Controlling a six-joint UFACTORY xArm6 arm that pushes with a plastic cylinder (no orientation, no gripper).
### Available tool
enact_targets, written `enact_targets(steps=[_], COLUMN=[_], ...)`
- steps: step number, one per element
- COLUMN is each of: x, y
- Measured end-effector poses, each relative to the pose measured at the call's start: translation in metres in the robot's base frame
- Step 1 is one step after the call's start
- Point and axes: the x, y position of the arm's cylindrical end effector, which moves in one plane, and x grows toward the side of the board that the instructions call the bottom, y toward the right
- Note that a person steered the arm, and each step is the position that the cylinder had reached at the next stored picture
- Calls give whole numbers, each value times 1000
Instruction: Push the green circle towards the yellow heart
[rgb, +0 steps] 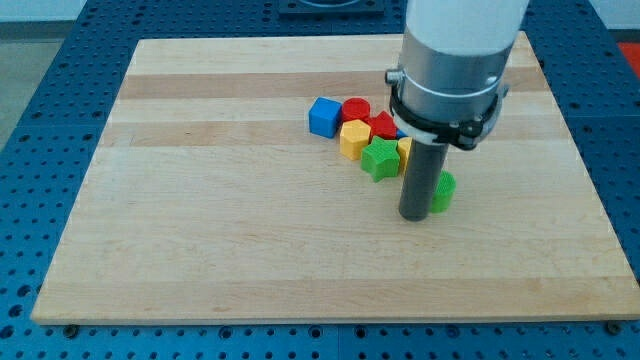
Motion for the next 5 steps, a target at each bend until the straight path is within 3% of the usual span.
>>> enact_targets(steps=[3, 5], x=[-2, -12], y=[0, 47])
